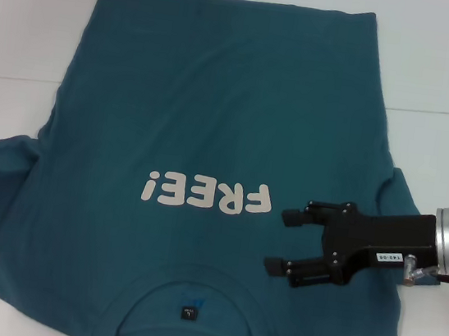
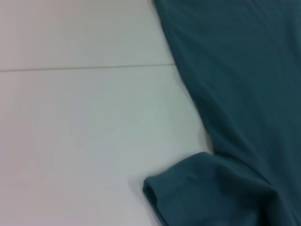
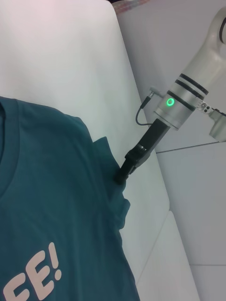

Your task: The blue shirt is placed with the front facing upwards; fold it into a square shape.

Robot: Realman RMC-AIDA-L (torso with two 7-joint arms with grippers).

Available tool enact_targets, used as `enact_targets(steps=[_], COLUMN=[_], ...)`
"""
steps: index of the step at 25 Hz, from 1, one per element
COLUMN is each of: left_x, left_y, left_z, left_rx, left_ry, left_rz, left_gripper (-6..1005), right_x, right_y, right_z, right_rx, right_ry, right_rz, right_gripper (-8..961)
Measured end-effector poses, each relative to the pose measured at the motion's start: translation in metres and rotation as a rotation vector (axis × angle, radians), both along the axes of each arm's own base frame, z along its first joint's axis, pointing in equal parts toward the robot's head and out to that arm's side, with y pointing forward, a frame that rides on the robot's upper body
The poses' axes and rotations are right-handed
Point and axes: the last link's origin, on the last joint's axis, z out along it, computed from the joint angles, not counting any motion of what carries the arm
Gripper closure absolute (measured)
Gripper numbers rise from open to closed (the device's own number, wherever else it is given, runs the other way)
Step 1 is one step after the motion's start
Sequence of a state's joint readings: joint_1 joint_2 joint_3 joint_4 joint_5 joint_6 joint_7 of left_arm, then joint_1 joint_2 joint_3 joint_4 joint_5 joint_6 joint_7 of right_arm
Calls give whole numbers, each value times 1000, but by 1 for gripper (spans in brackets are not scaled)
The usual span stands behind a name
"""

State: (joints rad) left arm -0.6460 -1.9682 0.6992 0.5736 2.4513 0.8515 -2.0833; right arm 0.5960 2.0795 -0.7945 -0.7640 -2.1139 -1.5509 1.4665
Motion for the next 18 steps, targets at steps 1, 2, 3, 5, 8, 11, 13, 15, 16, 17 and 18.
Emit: enact_targets(steps=[1,2,3,5,8,11,13,15,16,17,18], left_x=[2,4,6,11,16,19,22,24,25,25,26], left_y=[0,1,1,3,5,6,6,7,7,7,7], left_z=[0,0,1,3,8,14,18,22,25,28,30], left_rx=[-3,-5,-6,-2,11,22,19,14,11,6,3], left_ry=[-3,-5,-7,-11,-9,-7,-6,1,10,20,29], left_rz=[-5,-10,-16,-31,-43,-47,-54,-59,-60,-59,-59], left_gripper=[986,986,986,986,985,985,985,985,985,986,986], right_x=[0,0,0,1,0,1,1,1,1,1,1], right_y=[0,0,0,0,0,0,0,-1,-1,-1,-1], right_z=[0,0,1,2,5,6,7,7,7,7,7], right_rx=[0,1,1,5,11,17,19,19,19,19,19], right_ry=[0,1,2,3,1,0,0,0,1,1,1], right_rz=[-1,-1,-1,-3,-3,-2,-3,-4,-5,-6,-7], right_gripper=[12,12,12,12,12,12,12,12,12,12,12])
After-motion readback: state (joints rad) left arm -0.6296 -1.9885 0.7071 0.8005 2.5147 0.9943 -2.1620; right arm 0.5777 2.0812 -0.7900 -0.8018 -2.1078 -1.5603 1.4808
